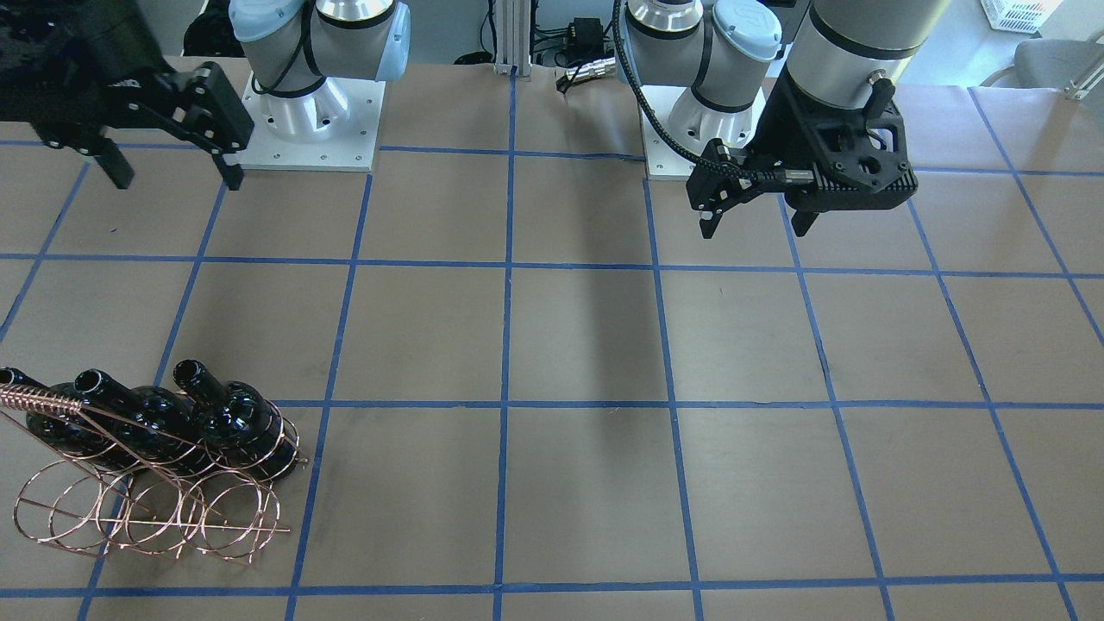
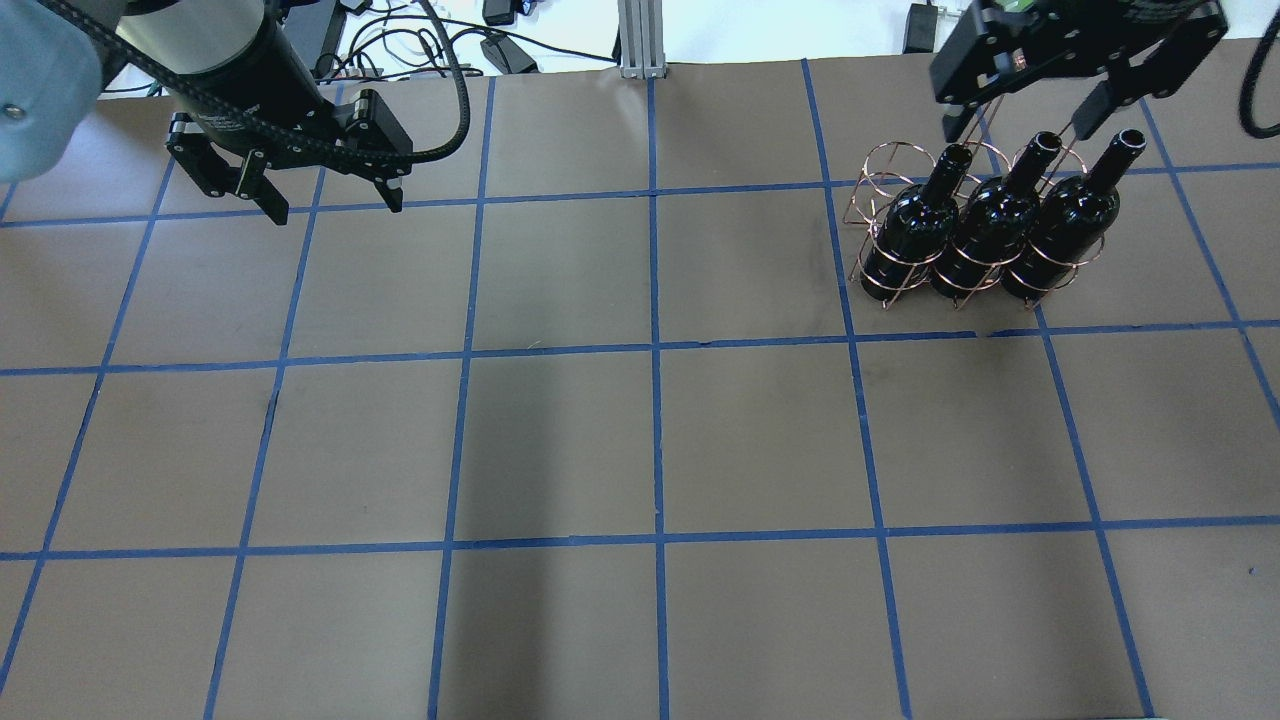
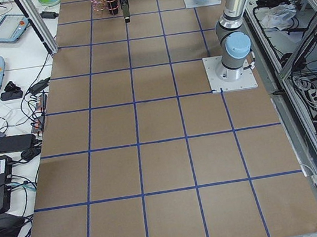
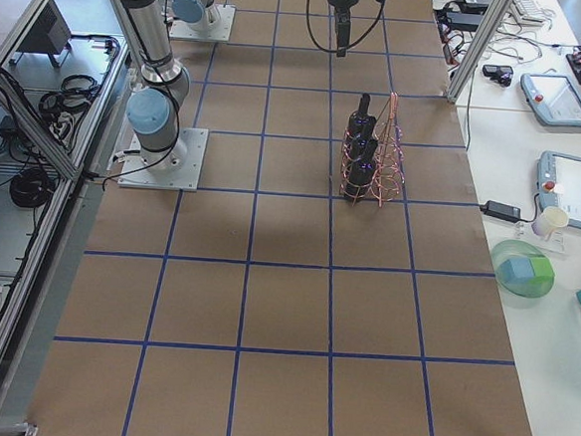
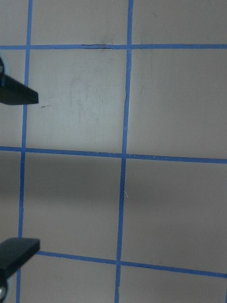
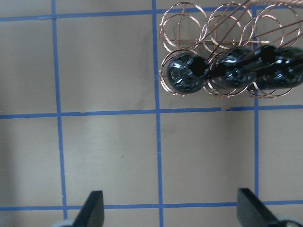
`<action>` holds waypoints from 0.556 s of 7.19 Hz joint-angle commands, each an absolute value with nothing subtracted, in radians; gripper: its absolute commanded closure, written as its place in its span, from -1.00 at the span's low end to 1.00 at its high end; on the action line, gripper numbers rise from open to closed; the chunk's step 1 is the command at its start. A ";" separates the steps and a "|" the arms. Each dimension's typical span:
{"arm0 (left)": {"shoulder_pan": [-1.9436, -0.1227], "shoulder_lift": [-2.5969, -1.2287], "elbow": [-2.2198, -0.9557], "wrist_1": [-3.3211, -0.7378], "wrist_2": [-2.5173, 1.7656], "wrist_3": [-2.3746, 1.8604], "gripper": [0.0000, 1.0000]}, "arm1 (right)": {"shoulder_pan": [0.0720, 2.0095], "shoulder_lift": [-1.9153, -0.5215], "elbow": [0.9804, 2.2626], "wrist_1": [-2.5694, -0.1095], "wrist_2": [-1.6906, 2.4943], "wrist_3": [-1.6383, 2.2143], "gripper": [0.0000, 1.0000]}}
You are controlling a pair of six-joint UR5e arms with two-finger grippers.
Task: Place wine into wine basket
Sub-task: 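Open the right gripper and raise it away from the rack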
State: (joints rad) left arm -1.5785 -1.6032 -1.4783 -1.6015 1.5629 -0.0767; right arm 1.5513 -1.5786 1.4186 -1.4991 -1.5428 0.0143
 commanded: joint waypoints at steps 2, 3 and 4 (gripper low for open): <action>-1.578 -1.603 -1.479 -1.601 1.568 -0.077 -1.00 | 1.698 -1.552 1.456 -1.565 -1.600 0.132 -1.00; -1.578 -1.603 -1.479 -1.601 1.568 -0.077 -1.00 | 1.698 -1.551 1.456 -1.565 -1.608 0.130 -1.00; -1.578 -1.603 -1.479 -1.601 1.568 -0.077 -1.00 | 1.697 -1.549 1.454 -1.568 -1.641 0.121 -1.00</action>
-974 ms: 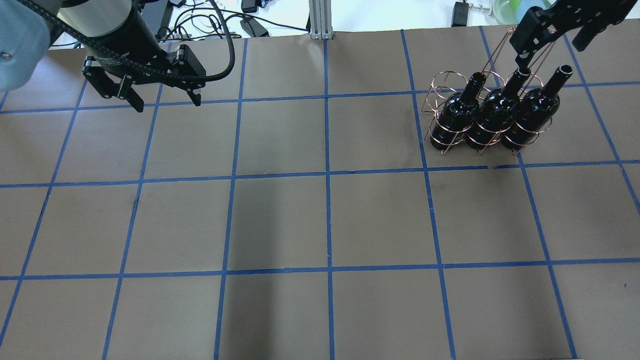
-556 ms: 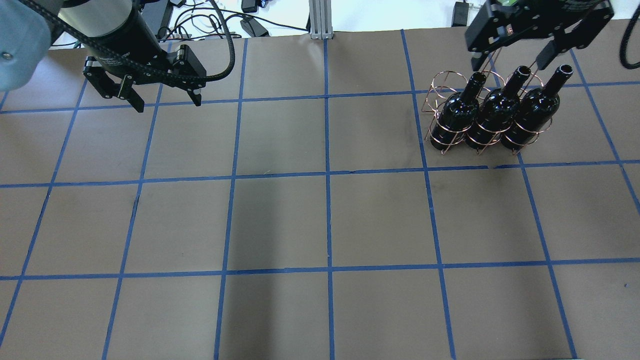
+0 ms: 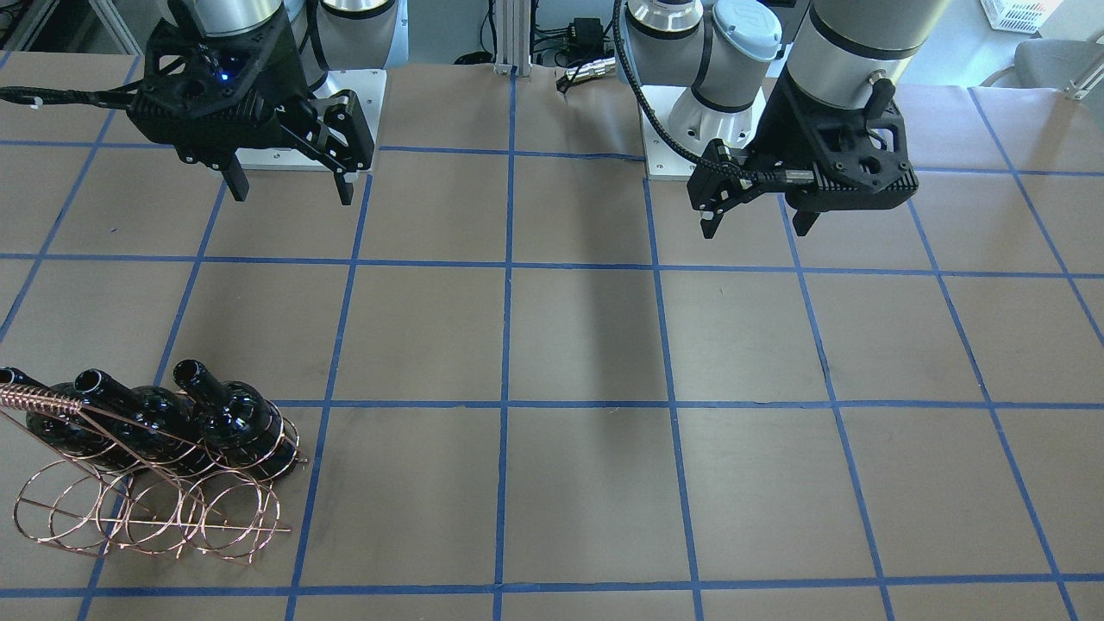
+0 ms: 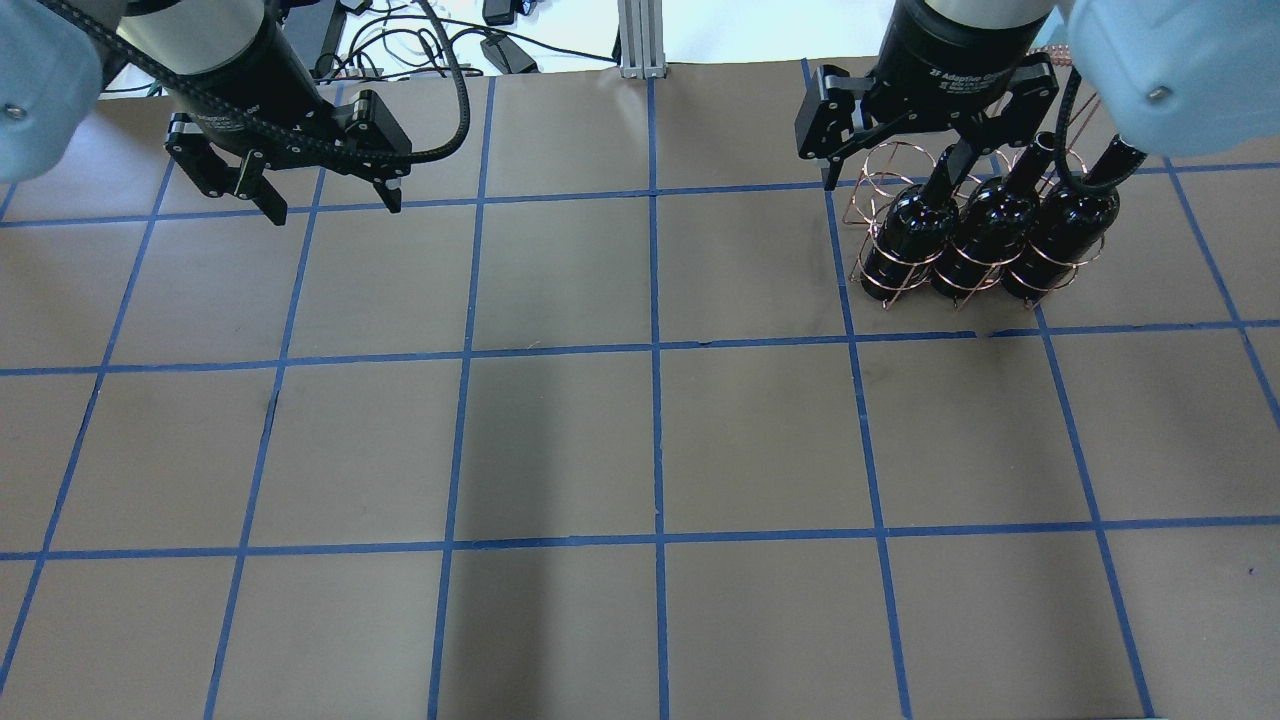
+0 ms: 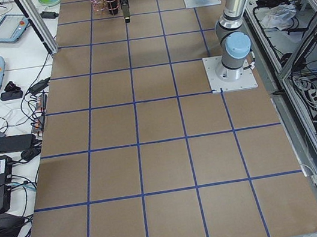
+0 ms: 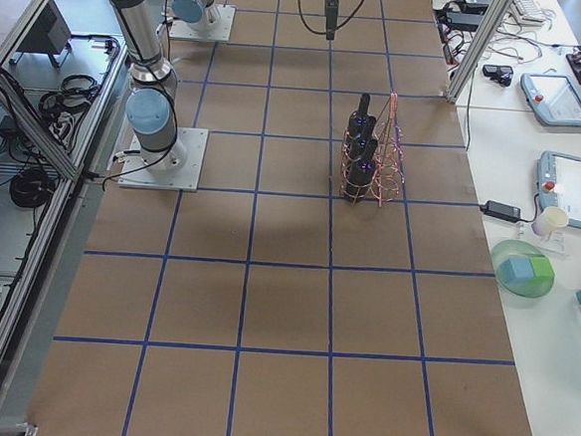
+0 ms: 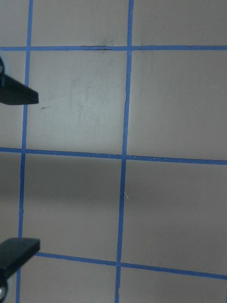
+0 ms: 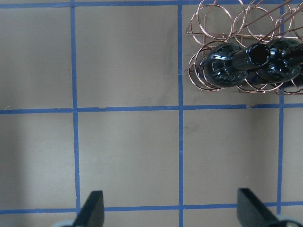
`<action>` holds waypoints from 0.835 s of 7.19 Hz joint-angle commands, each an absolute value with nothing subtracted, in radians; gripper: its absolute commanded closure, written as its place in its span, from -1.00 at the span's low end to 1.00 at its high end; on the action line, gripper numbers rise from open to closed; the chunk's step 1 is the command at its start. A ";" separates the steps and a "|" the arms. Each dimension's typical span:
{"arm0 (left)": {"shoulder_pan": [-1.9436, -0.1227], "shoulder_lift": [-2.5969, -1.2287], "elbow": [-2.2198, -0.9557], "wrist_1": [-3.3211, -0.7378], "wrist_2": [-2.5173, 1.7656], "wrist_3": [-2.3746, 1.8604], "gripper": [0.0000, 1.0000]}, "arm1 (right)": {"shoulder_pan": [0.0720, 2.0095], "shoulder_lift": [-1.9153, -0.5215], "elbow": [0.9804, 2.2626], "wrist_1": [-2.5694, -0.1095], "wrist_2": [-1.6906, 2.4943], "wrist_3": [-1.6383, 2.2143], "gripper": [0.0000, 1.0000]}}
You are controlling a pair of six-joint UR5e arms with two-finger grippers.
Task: Place wine into wine basket
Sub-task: 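Open the right gripper and raise it away from the rack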
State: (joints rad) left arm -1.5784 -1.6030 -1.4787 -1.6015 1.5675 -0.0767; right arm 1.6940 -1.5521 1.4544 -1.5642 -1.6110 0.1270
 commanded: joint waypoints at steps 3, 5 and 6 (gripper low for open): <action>-1.578 -1.603 -1.479 -1.601 1.568 -0.075 -1.00 | 1.632 -1.552 1.456 -1.559 -1.634 0.004 -1.00; -1.578 -1.601 -1.479 -1.601 1.569 -0.077 -1.00 | 1.631 -1.557 1.457 -1.557 -1.632 -0.012 -1.00; -1.578 -1.601 -1.479 -1.601 1.572 -0.075 -1.00 | 1.632 -1.557 1.459 -1.555 -1.634 -0.012 -1.00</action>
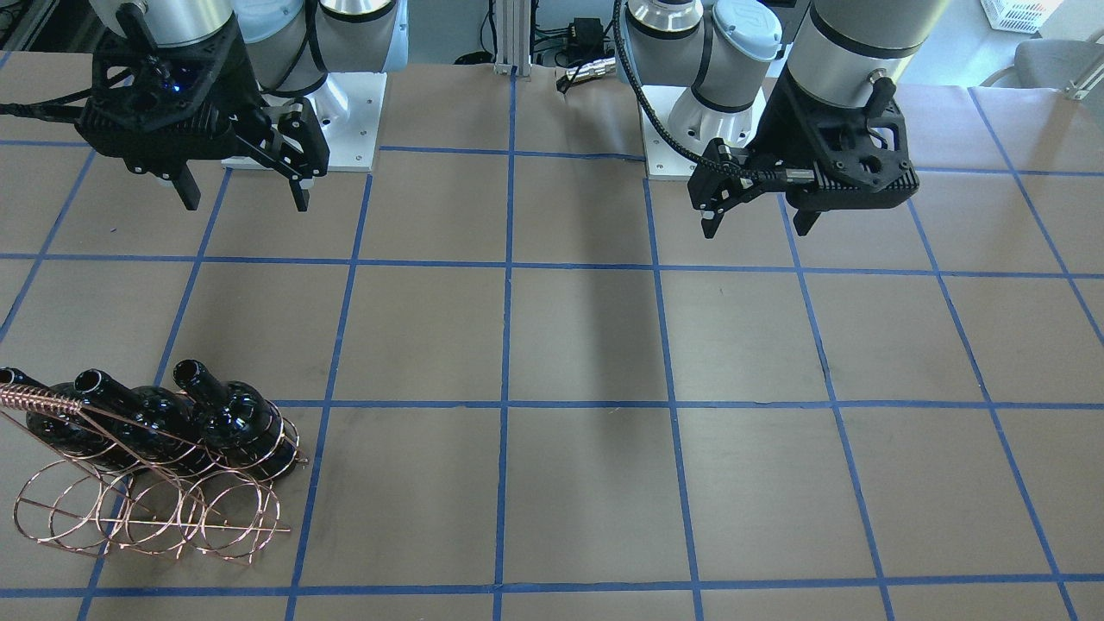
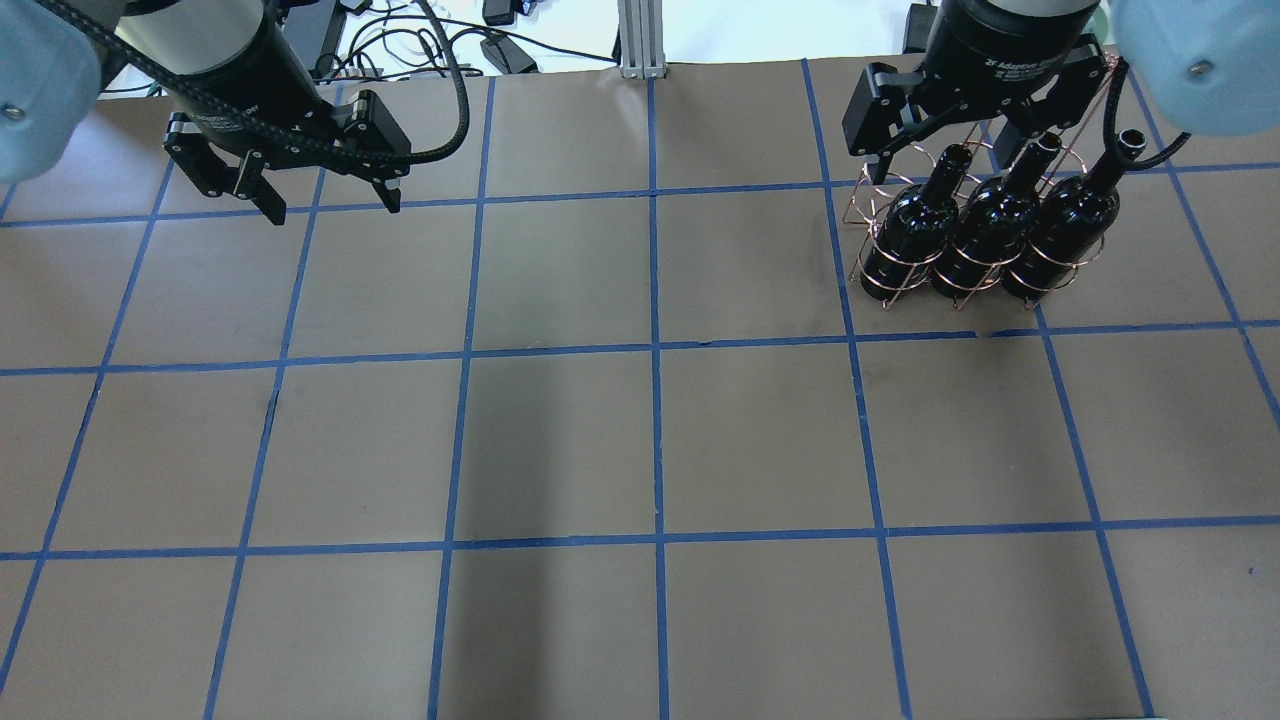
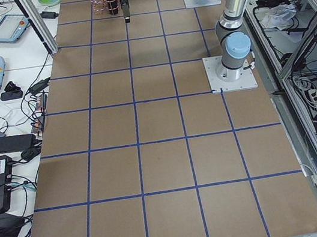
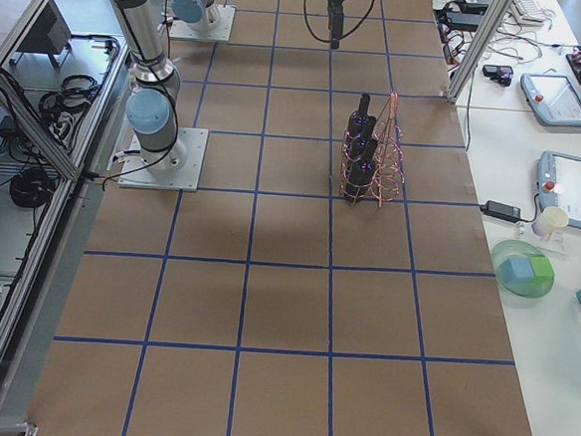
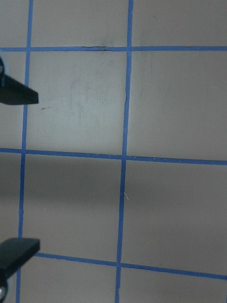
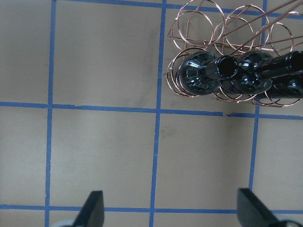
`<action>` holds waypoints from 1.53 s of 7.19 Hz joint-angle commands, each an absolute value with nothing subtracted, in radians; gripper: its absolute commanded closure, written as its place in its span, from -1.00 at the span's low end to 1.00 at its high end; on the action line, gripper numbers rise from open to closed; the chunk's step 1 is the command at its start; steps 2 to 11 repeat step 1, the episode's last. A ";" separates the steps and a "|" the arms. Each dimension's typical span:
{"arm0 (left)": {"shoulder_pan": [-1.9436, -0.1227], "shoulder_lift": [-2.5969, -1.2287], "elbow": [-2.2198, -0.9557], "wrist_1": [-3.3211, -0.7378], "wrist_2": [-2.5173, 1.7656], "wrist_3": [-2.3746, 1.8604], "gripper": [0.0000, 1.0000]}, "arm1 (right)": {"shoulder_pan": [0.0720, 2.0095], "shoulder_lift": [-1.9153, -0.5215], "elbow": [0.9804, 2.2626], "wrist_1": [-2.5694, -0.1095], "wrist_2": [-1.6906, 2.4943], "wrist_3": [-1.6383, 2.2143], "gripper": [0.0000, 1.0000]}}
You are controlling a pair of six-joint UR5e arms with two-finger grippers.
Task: Place wine into wine basket
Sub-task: 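Open the right gripper and raise it away from the rack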
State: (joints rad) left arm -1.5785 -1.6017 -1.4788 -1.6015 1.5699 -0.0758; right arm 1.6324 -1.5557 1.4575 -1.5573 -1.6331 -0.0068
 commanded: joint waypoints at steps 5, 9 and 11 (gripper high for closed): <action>-1.578 -1.601 -1.479 -1.601 1.572 -0.075 -1.00 | 1.632 -1.557 1.459 -1.554 -1.634 -0.012 -1.00; -1.578 -1.601 -1.479 -1.601 1.572 -0.075 -1.00 | 1.632 -1.557 1.459 -1.554 -1.634 -0.012 -1.00; -1.578 -1.601 -1.479 -1.601 1.572 -0.075 -1.00 | 1.632 -1.557 1.459 -1.554 -1.634 -0.012 -1.00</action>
